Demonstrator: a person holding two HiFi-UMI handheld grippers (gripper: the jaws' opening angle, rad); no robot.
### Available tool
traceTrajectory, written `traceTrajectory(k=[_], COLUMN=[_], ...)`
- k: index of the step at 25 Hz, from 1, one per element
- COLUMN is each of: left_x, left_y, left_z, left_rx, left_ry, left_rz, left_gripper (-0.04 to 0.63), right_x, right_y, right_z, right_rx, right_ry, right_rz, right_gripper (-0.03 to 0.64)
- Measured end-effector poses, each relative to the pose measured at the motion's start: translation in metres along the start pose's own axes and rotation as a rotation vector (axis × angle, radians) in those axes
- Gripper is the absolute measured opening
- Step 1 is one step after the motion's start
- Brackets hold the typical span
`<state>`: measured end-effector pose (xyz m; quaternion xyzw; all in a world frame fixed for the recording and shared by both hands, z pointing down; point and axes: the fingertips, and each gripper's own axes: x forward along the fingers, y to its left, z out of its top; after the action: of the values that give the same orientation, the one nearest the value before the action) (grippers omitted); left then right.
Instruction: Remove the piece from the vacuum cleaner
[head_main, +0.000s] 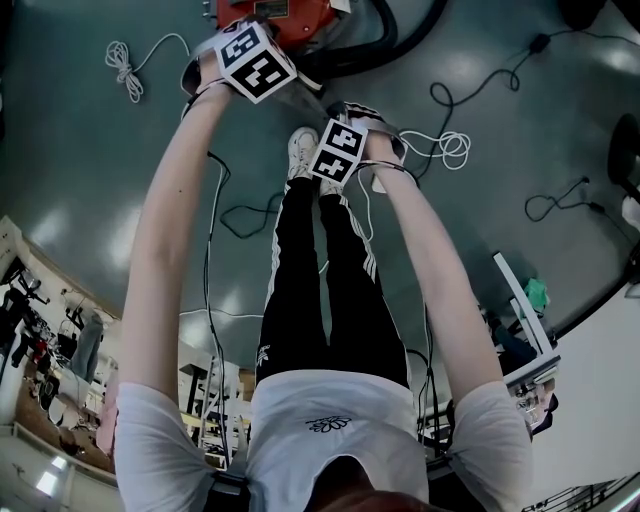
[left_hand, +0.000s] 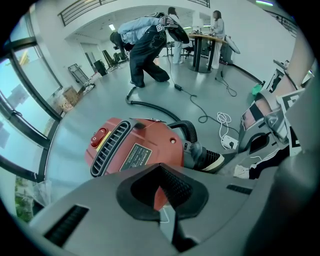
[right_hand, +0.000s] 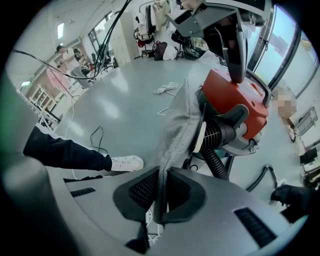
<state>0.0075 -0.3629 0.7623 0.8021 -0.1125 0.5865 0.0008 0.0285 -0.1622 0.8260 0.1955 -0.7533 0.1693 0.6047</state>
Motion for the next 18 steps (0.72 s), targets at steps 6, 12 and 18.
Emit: traceTrajectory(k=[6, 12, 18], left_x=[-0.001, 0.0, 0.003], left_y=[0.001, 0.003, 0.003], left_z=[0.0, 0.0, 0.001], left_rx=[-0.013, -0.006, -0.019], left_ry=[-0.01, 0.006, -0.011], left_rz=[0.003, -0.009, 0.014], left_gripper=[0.0, 0.0, 0.0], right_x=[-0.001, 0.0, 0.015], right_y=[-0.001, 0.003, 0.094], right_z=[0.0, 0.005, -0.028], right_rx=[-0.039, -0.061, -0.266], right_ry=[0.0, -0.002, 0.068], right_rz=[-0.005, 0.004, 0.17], right_gripper=[0.021, 0.021, 0.021])
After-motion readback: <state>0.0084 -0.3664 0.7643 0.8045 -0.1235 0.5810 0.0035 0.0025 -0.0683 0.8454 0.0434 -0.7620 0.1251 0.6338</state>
